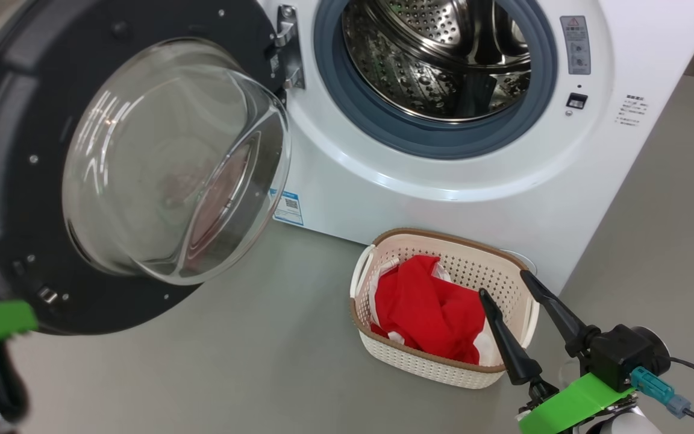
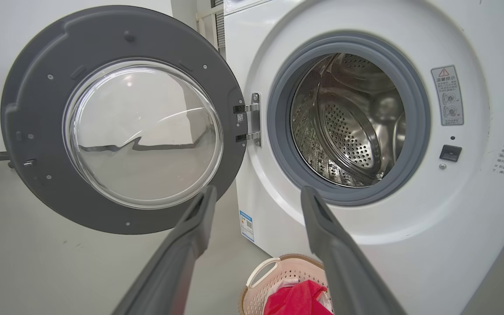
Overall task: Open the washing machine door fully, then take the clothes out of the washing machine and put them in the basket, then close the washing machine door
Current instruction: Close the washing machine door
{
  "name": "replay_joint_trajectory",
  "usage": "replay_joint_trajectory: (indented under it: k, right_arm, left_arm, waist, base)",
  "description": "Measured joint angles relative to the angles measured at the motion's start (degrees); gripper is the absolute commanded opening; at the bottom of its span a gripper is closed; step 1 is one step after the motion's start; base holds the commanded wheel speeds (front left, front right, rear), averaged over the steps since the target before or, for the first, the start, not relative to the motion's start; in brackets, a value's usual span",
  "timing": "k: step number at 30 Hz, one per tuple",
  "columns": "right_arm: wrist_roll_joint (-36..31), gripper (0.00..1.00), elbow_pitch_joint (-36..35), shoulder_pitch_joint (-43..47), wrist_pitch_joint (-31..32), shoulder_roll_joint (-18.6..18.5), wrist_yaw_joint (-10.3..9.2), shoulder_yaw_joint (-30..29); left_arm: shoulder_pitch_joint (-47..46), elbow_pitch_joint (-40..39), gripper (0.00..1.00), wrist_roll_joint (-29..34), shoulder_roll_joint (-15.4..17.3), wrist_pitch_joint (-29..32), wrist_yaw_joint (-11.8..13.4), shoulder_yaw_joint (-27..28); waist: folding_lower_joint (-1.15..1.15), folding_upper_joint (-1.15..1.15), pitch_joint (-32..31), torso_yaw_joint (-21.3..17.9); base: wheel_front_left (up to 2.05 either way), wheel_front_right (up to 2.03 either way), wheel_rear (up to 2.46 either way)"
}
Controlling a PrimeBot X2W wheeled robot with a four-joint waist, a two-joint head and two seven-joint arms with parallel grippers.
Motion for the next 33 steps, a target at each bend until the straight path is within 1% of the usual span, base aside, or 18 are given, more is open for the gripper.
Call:
replay_joint_trajectory:
  k: [2,4,5,8,9,12,16,21,24,27,33]
  right_arm:
    - [0.0,1.0,0.2,0.0,0.0,-0.1,0.0,0.0]
    - [0.0,1.0,0.3,-0.1,0.0,-0.3,0.0,0.0]
    - [0.0,1.0,0.3,-0.1,0.0,-0.4,0.0,-0.1]
    - [0.0,1.0,0.7,-0.8,0.0,-0.5,0.0,-0.1]
    - [0.0,1.0,0.7,-1.2,0.0,-0.6,0.0,0.0]
    - [0.0,1.0,0.7,-2.1,0.0,-0.6,0.0,0.6]
    - [0.0,1.0,0.7,-2.2,0.0,-1.0,0.0,0.8]
    - [0.0,1.0,0.8,-2.2,0.0,-1.5,0.0,1.0]
    - [0.0,1.0,0.8,-2.2,0.0,-1.6,0.0,1.0]
    - [0.1,1.0,0.8,-2.2,0.0,-1.6,0.0,1.0]
    - [0.1,1.0,0.8,-2.1,0.0,-1.6,0.0,1.0]
  left_arm:
    - [-3.3,3.2,0.0,-2.3,0.9,-0.1,-1.2,1.9]
    - [-6.1,7.0,0.0,-2.6,2.5,-0.3,-2.3,2.5]
    - [-7.6,9.1,0.0,-3.5,2.8,-0.3,-2.8,3.1]
    - [-12.4,15.9,0.0,-6.7,3.2,-0.1,-3.0,4.7]
    - [-14.0,18.3,0.0,-8.1,3.3,0.3,-3.5,5.4]
    - [-19.2,25.5,0.0,-12.6,4.0,2.5,-4.0,8.3]
    - [-25.1,34.2,0.0,-18.7,4.9,8.1,-3.9,12.1]
    - [-29.4,43.0,0.0,-24.1,7.5,16.9,-4.0,14.7]
    - [-30.8,45.9,0.0,-26.3,8.8,21.7,-4.6,15.3]
    - [-31.6,48.0,0.0,-27.2,9.9,26.3,-4.7,15.3]
    - [-32.1,49.6,0.0,-31.0,10.2,33.8,-5.7,16.1]
  waist:
    - [0.0,0.0,0.2,-0.4]
    - [0.0,0.0,0.3,-0.8]
    - [0.0,0.0,0.4,-1.0]
    - [0.0,0.0,0.7,-1.5]
    - [0.0,0.0,0.7,-1.7]
    - [0.0,0.0,0.8,-2.3]
    - [0.0,0.0,1.0,-3.1]
    - [0.0,0.0,1.3,-4.3]
    - [0.0,0.0,1.5,-4.8]
    - [0.0,0.0,1.7,-5.1]
    - [0.0,0.0,1.9,-5.1]
  base:
    - [0.0,0.0,0.0]
    - [0.0,0.0,0.0]
    - [0.0,0.0,0.0]
    - [0.0,0.0,0.0]
    - [0.0,0.0,0.0]
    - [0.0,0.0,0.0]
    - [0.0,0.0,0.0]
    - [0.0,0.0,0.0]
    - [0.0,0.0,0.0]
    - [0.0,0.0,0.0]
    - [0.0,0.0,0.0]
